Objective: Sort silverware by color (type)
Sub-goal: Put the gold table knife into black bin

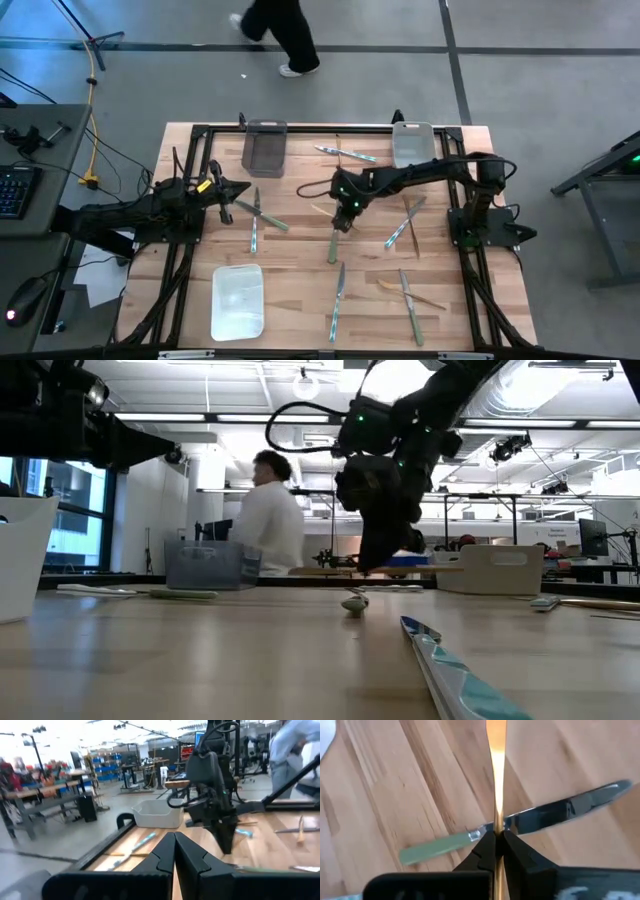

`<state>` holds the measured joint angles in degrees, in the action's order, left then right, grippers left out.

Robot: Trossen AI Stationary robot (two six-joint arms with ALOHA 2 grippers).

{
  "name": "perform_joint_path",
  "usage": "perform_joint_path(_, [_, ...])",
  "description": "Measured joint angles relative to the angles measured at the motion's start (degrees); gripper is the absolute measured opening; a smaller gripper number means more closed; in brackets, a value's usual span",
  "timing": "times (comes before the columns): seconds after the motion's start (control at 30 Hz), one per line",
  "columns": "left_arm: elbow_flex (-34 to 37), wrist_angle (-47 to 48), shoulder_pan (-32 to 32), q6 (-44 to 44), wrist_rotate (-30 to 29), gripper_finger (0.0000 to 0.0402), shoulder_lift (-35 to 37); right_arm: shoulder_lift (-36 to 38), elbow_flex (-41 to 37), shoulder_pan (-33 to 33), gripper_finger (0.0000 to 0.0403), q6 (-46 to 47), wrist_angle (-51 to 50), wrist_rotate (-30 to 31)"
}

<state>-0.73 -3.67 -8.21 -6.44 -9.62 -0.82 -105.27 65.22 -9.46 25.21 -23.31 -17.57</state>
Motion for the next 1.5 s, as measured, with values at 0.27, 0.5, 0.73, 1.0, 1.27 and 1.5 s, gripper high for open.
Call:
perform_joint_path(0.27, [0.00,2.43,0.02,1.83,5.31,0.0001,-0.71,0.09,7.33,-3.85,0.0000,-12.32,-1.13,-2.31])
perform_joint_path(0.5, [0.00,2.13,0.02,2.70,5.31,0.0001,-0.68,-0.05,13.40,-8.42,0.0000,-4.68,16.06,-1.51])
perform_joint_path(0.73, [0.00,2.13,0.02,-1.15,4.41,0.0001,-0.68,-10.56,30.58,-12.15,0.0000,3.51,17.74,0.48])
perform_joint_path(1.0, [0.00,2.44,0.02,-1.31,4.29,0.0001,-0.68,-30.76,57.03,-14.85,0.0000,11.82,8.96,-2.56])
perform_joint_path(1.27, [0.00,2.46,0.00,-1.31,4.21,0.0001,-0.68,-40.92,65.83,-16.52,0.0000,20.55,4.36,-3.66])
perform_joint_path(1.5, [0.00,2.46,-0.02,-1.29,4.21,0.0001,-0.79,-40.83,63.26,-17.25,0.0000,23.21,6.28,-2.57])
